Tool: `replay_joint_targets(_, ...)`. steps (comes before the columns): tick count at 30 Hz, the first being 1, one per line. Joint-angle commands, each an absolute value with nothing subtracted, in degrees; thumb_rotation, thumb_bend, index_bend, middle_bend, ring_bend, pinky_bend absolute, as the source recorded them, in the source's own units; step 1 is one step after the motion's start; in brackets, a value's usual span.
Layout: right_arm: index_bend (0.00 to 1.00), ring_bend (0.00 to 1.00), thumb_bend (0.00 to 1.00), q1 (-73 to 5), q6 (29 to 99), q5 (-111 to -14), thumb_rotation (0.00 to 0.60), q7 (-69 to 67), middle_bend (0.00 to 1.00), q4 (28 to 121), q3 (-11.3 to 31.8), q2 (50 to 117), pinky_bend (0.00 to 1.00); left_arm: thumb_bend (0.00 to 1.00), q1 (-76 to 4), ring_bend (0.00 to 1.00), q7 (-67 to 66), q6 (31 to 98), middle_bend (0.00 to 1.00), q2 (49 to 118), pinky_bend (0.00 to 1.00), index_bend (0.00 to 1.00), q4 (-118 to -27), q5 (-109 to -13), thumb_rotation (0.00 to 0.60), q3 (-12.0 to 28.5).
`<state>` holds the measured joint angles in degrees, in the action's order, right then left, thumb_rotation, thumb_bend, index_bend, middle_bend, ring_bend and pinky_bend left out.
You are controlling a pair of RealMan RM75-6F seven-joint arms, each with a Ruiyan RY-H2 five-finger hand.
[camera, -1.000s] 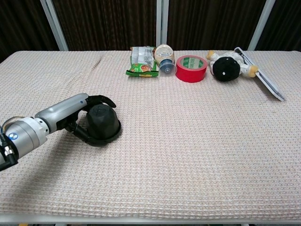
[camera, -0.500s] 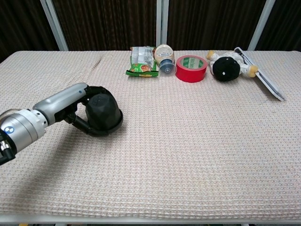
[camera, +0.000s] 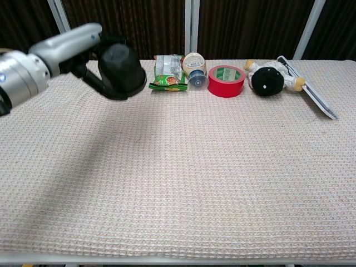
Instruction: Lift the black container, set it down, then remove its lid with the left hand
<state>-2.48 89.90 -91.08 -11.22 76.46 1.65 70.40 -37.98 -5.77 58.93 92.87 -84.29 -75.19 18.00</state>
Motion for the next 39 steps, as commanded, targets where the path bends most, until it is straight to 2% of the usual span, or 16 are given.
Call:
replay_joint_targets(1, 0.00, 0.00, 0.21, -2.4, 90.5, -92.0, 0.600, -12.0, 0.00, 77.1, 1.3, 70.0, 0.04, 0.18, -41.7, 0.34, -10.1, 59.4, 0.44, 89.0, 0.41, 0.43, -89.0, -74.8, 0.600, 23.0)
replay_joint_targets(5, 0.00, 0.00, 0.21, -2.4, 90.7, -92.2, 0.600, -12.2, 0.00, 76.6, 1.3, 70.2, 0.04, 0.18, -44.6, 0.34, -14.7, 61.9, 0.45, 86.7, 0.41, 0.43, -92.6, -75.8, 0.600, 26.9)
replay_joint_targets(7, 0.00, 0.00, 0.21, -2.4, 90.6, -92.0, 0.600, -12.5, 0.00, 76.3, 1.3, 70.3, 0.04, 0.18, -45.1, 0.35, -15.6, 62.2, 0.45, 86.7, 0.41, 0.43, -93.0, -74.7, 0.600, 27.1)
replay_joint_targets(10, 0.00, 0.00, 0.21, -2.4, 90.3, -91.8, 0.600, -12.9, 0.00, 75.7, 1.3, 70.5, 0.04, 0.18, -44.6, 0.35, -15.4, 58.0, 0.45, 87.4, 0.42, 0.43, -91.3, -68.1, 0.600, 23.9)
replay_joint_targets(14, 0.00, 0.00, 0.21, -2.4, 90.5, -91.9, 0.600, -13.1, 0.00, 75.8, 1.3, 70.5, 0.04, 0.18, -44.8, 0.35, -13.6, 40.6, 0.45, 88.4, 0.42, 0.43, -82.4, -52.1, 0.600, 15.2)
replay_joint_targets(16, 0.00, 0.00, 0.21, -2.3, 90.7, -91.8, 0.600, -13.0, 0.00, 76.0, 1.4, 70.4, 0.04, 0.18, -46.1, 0.35, -14.0, 36.3, 0.45, 88.9, 0.41, 0.43, -77.9, -48.0, 0.600, 13.0)
replay_joint_targets(19, 0.00, 0.00, 0.21, -2.3, 90.2, -91.3, 0.600, -12.8, 0.00, 76.0, 1.5, 70.4, 0.04, 0.18, -46.3, 0.35, -13.1, 41.3, 0.45, 89.0, 0.41, 0.43, -77.9, -50.3, 0.600, 15.3)
replay_joint_targets(23, 0.00, 0.00, 0.21, -2.6, 89.3, -91.2, 0.600, -12.7, 0.00, 75.7, 1.3, 70.8, 0.04, 0.18, -47.1, 0.35, -13.5, 56.5, 0.45, 86.4, 0.41, 0.43, -84.1, -62.1, 0.600, 21.5)
replay_joint_targets(26, 0.00, 0.00, 0.21, -2.6, 89.1, -91.2, 0.600, -12.8, 0.00, 75.3, 1.2, 71.0, 0.04, 0.18, -47.5, 0.35, -13.2, 65.2, 0.45, 84.6, 0.41, 0.43, -89.3, -69.3, 0.600, 25.2)
replay_joint_targets(30, 0.00, 0.00, 0.21, -2.6, 89.0, -91.0, 0.600, -13.2, 0.00, 75.0, 1.3, 71.1, 0.04, 0.18, -47.2, 0.35, -11.5, 70.4, 0.45, 83.6, 0.41, 0.43, -93.6, -72.4, 0.600, 27.4)
replay_joint_targets(32, 0.00, 0.00, 0.21, -2.6, 88.8, -90.7, 0.600, -13.4, 0.00, 74.8, 1.4, 71.1, 0.04, 0.18, -46.9, 0.35, -11.4, 70.9, 0.45, 84.0, 0.41, 0.42, -92.9, -72.2, 0.600, 26.7)
replay_joint_targets(34, 0.00, 0.00, 0.21, -2.7, 88.5, -90.5, 0.600, -13.5, 0.00, 74.6, 1.4, 71.2, 0.04, 0.18, -46.7, 0.35, -11.0, 68.7, 0.45, 84.5, 0.41, 0.42, -91.6, -69.9, 0.600, 25.2)
replay_joint_targets(37, 0.00, 0.00, 0.21, -2.9, 88.0, -90.4, 0.600, -13.4, 0.00, 74.4, 1.3, 71.4, 0.04, 0.18, -46.3, 0.35, -10.1, 60.4, 0.45, 84.7, 0.41, 0.42, -89.0, -63.1, 0.600, 21.0)
replay_joint_targets(39, 0.00, 0.00, 0.21, -3.0, 87.6, -90.4, 0.600, -13.2, 0.00, 74.4, 1.2, 71.6, 0.04, 0.18, -46.4, 0.35, -9.4, 51.4, 0.46, 84.7, 0.41, 0.42, -86.4, -57.2, 0.600, 16.9)
